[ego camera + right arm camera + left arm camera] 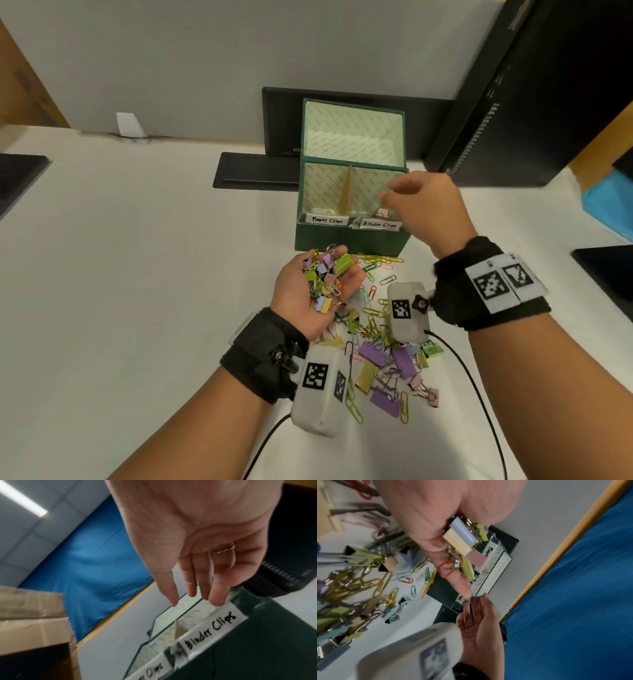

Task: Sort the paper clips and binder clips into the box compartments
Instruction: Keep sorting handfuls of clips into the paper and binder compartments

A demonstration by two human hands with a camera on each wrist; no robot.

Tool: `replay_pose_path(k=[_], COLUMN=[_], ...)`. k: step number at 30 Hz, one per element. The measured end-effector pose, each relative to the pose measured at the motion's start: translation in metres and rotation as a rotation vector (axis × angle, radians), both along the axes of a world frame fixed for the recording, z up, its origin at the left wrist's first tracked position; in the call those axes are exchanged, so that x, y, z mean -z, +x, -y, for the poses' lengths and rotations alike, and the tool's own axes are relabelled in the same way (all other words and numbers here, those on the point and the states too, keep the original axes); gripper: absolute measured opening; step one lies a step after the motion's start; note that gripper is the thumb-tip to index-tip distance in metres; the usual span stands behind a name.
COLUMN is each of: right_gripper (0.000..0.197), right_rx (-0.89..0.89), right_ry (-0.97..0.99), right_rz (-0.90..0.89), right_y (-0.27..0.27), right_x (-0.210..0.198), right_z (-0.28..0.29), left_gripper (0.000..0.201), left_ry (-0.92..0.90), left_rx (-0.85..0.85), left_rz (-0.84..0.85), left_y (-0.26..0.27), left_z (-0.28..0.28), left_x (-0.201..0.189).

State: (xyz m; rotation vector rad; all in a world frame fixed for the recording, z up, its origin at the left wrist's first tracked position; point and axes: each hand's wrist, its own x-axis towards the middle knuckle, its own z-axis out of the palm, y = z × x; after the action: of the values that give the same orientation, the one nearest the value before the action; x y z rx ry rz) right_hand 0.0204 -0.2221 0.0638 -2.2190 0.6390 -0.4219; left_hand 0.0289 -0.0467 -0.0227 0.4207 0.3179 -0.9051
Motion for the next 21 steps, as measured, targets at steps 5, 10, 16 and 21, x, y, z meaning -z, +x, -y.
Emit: replay_pose_path(k=[5, 10, 16, 21], right_gripper=[0.011, 0.023, 0.021, 0.013], right_rx=[-0.390, -0.537, -0.522, -0.486], right_ry=[-0.147, -0.249, -0.325, -0.227], right_rz=[-0.096, -0.375, -0.383, -0.308], right_y=[-0.020, -0.025, -0.025, -0.029], right_x=[-0.003, 0.000, 0.001, -0.008], right_z=[-0.028, -0.033, -0.036, -0.033], left_gripper=[0.041, 0.046, 0.048, 0.047], left_ry=[-0.028, -0.072, -0.084, -0.081], left_rx=[-0.017, 0.017, 0.012, 0.005], left_rz=[0.025, 0.111, 0.096, 0.086], left_y=[0.002, 0.000, 0.000, -0.001], left_z=[0.001, 0.001, 0.002, 0.001], left_x=[0.002, -0.003, -0.001, -0.003])
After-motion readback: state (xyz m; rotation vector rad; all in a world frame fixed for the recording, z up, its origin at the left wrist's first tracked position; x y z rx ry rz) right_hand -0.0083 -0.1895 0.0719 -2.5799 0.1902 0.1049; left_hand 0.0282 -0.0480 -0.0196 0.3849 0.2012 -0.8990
